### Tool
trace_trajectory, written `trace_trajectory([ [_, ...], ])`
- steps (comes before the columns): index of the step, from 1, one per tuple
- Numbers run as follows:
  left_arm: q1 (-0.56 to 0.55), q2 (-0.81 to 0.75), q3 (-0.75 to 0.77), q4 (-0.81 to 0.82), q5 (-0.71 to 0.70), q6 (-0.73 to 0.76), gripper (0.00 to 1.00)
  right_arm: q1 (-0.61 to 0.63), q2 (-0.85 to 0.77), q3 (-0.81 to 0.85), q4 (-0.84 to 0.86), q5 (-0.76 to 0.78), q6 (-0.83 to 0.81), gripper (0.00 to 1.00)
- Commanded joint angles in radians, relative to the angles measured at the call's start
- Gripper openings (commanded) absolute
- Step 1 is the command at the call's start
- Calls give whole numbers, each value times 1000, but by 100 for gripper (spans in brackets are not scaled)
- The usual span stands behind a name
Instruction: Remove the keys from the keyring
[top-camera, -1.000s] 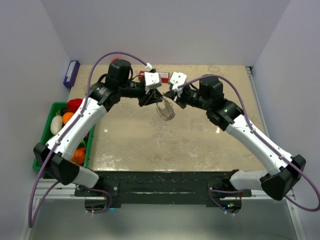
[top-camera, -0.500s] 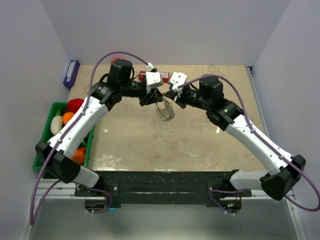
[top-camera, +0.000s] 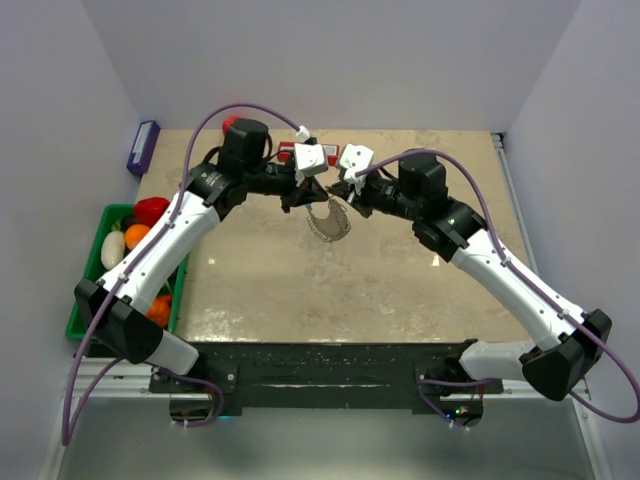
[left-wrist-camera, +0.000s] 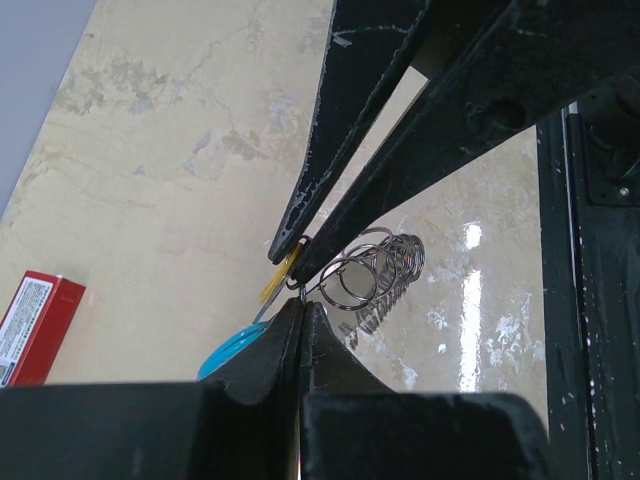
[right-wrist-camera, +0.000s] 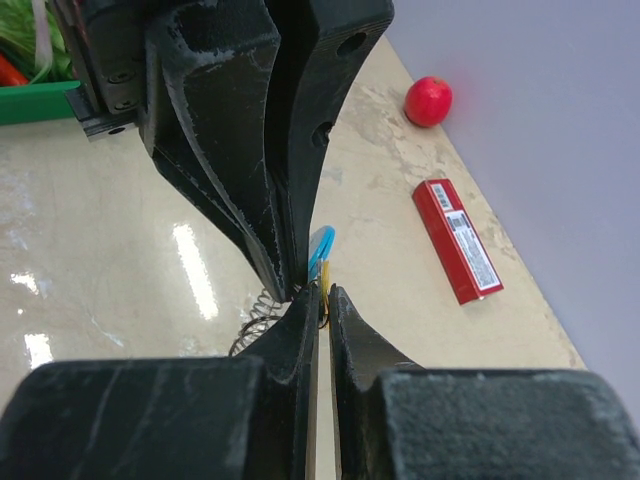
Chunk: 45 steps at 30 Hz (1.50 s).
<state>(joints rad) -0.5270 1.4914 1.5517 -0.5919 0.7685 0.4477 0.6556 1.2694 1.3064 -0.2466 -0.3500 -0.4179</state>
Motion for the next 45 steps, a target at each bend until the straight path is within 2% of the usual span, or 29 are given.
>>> trace_trajectory([
  [1,-8,-6,15,29,0,-17,0,4,-15,19,67,23,1,0],
  [2,-7,-10,13,30,-3,-14,0,4,-16,19,64,26,-5,0],
  [3,-7,-14,13,29,-12,-9,0,4,-18,21,52,29,-12,9],
  [6,-8,-34,2,30,-18,-1,0,4,-33,17,40,85,-28,44],
  [8,-8,-45,-4,29,-17,5,0,1,-51,17,40,97,-33,52],
  [9,-8,-48,-2,26,-20,6,0,1,-57,17,40,98,-32,61],
  [12,-8,-56,-2,24,-20,9,0,-7,-73,30,38,101,-24,68],
  [16,-7,-71,-4,21,-26,11,0,-14,-82,45,27,91,-21,66],
  [20,-8,-83,-15,24,-15,17,0,-20,-76,71,-3,30,-22,51],
  [27,-7,-123,-38,23,55,42,0,-22,-56,77,-88,-144,-55,38],
  [31,-7,-134,-47,24,90,48,0,-22,-51,67,-108,-239,-73,37],
  [39,-7,-141,-47,12,152,62,0,-24,-27,57,-115,-279,-85,33],
  [45,-5,-146,-45,10,173,68,0,-48,-41,28,-95,-337,-87,25],
])
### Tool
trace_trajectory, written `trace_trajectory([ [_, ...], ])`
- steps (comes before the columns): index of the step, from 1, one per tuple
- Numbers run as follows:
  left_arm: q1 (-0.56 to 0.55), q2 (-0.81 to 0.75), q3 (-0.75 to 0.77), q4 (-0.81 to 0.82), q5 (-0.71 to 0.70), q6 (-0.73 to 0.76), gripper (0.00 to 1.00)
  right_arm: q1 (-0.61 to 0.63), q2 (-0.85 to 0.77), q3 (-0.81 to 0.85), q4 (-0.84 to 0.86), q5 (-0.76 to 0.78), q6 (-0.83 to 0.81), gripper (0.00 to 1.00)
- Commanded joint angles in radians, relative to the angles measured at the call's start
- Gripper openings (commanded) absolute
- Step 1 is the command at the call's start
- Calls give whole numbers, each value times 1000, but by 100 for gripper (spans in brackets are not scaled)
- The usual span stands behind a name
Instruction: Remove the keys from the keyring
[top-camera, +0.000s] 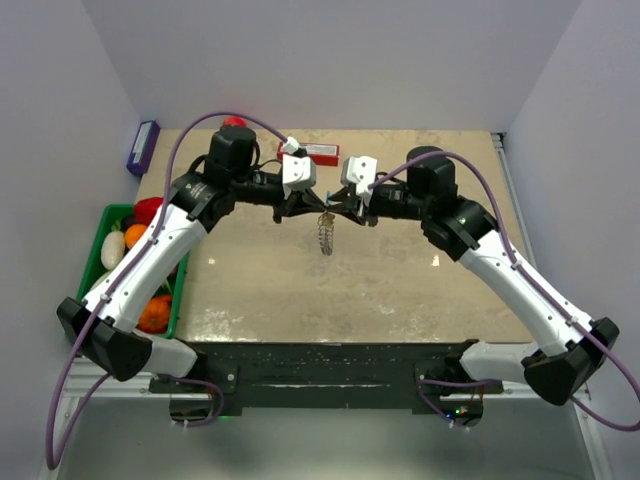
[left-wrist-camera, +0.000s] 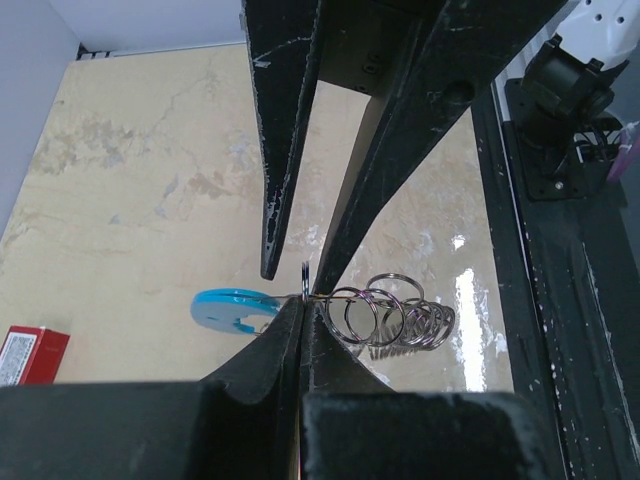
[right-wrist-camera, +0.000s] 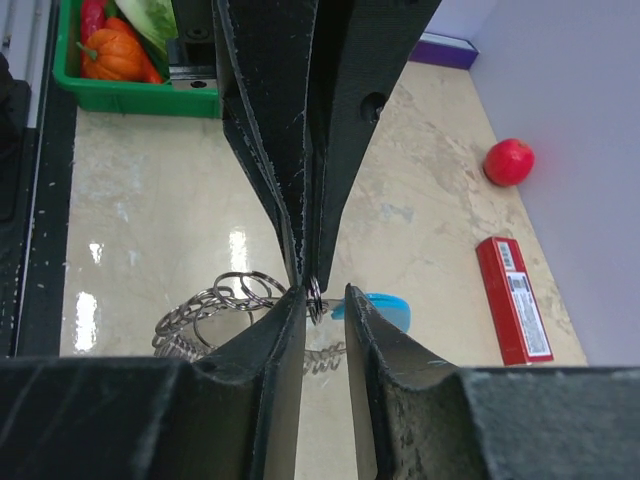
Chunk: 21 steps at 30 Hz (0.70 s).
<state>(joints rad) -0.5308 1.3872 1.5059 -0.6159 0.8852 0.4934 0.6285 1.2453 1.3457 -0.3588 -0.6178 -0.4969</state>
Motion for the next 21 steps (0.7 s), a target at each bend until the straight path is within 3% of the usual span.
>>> trace_trajectory([
  [1,0,-42,-1,33,60,23,0,-26,-20,-17,20,-80,-8,25],
  [12,8,-45,7,27,89,30,0,-118,13,-16,29,-295,37,18],
  [21,8,-40,11,16,72,31,0,-118,22,-8,38,-312,46,17],
])
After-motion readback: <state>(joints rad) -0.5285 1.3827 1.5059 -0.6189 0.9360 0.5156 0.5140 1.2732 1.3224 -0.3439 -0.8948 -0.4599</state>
